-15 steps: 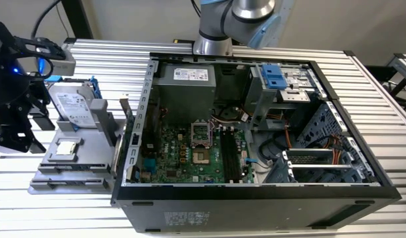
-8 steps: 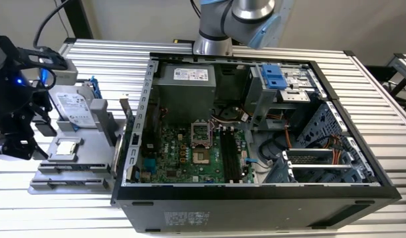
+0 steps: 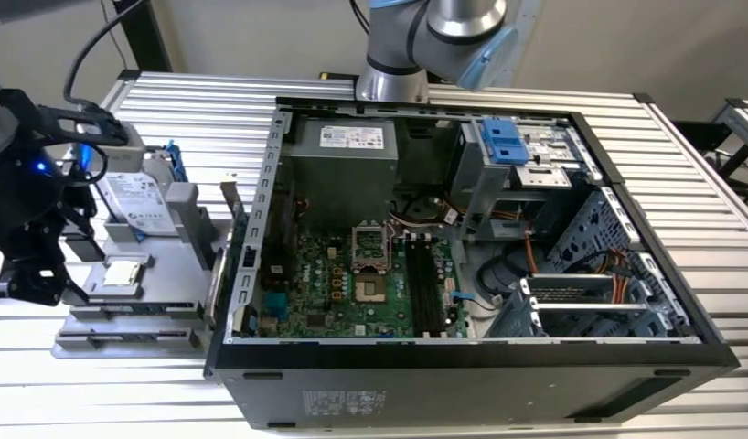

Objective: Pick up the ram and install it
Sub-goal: 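Pick up the ram and move it above insertion slot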

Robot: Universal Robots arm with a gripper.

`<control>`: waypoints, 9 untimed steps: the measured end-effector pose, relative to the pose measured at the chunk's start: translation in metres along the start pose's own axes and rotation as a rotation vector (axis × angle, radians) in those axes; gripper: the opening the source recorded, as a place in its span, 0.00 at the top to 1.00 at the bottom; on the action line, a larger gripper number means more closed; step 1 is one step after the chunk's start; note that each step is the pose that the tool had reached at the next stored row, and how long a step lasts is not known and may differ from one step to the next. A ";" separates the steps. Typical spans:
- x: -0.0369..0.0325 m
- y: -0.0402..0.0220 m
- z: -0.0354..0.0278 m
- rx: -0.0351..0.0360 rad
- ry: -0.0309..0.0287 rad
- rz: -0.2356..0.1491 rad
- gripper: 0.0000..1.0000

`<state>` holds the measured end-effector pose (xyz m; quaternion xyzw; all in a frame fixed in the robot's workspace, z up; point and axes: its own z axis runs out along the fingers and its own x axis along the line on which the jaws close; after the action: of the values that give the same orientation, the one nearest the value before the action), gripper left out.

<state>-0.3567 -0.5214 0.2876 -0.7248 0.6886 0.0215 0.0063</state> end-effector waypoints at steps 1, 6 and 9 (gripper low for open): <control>0.0002 0.0001 0.0019 -0.0001 0.0001 0.000 0.00; 0.0022 -0.0001 0.0108 -0.0001 0.0000 0.000 0.00; 0.0049 0.0000 0.0162 -0.0001 0.0001 0.000 0.00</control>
<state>-0.3568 -0.5257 0.2712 -0.7248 0.6886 0.0214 0.0062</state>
